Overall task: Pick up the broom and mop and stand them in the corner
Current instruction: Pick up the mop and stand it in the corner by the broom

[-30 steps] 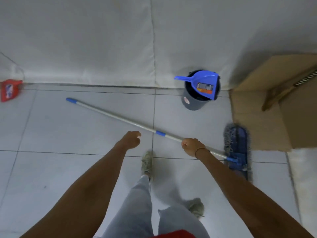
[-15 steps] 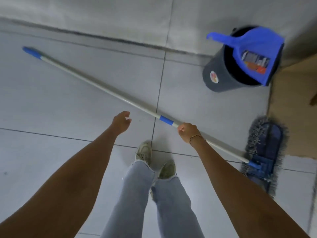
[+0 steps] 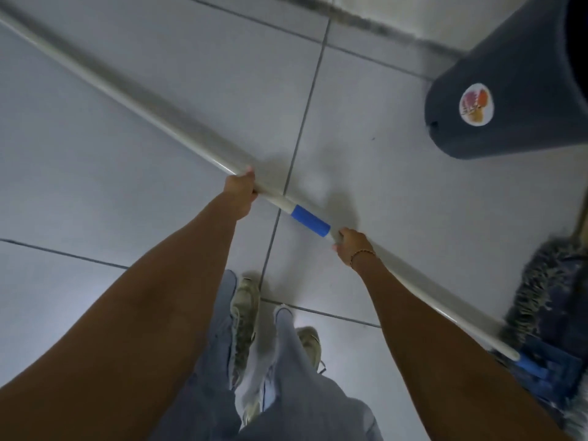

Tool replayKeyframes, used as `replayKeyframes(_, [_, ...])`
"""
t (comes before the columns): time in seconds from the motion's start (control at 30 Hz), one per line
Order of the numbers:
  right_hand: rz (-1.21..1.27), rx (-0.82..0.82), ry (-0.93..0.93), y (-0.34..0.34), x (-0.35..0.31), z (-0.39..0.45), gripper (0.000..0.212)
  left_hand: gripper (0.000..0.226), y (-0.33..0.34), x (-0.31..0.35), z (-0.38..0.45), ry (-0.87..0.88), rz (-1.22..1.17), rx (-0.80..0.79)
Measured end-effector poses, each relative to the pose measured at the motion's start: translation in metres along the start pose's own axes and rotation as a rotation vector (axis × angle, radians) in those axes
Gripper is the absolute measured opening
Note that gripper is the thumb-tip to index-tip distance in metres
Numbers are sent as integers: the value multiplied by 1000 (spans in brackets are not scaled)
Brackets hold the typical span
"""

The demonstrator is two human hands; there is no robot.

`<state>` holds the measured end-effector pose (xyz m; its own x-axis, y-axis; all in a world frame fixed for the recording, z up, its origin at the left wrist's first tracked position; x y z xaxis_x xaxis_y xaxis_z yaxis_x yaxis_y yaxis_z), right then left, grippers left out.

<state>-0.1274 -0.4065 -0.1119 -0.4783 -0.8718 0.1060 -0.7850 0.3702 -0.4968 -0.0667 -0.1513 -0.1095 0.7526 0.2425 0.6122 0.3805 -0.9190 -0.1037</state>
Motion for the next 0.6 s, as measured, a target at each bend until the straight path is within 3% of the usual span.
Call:
replayKeyframes(0.1, [54,71,-42,-30,3,-37,28,39,-9,49,-32,68,17,-14])
replayKeyframes(0.23, [96,99,-59,-82,17,-117,26,5,-11,139,-112,225,-57,-194])
replayKeyframes(0.4, [128,37,1,-173,37,-241,33,10,25,280,-279,489,-65,-414])
replayKeyframes(0.6, [295,28,48,-268,92,-382,31,21,91,411,-479,666,101,-949])
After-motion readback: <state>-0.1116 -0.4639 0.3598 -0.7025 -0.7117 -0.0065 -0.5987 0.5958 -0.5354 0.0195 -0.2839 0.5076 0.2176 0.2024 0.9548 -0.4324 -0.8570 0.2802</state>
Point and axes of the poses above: each hand's wrist, its own z-axis towards the middle knuckle, its own y-axis out of the palm, x = y × z, the point moved 8 cm from there along z, towards the middle knuckle, and after that the axes turned 15 degrees about y, right-handed, at the moved point
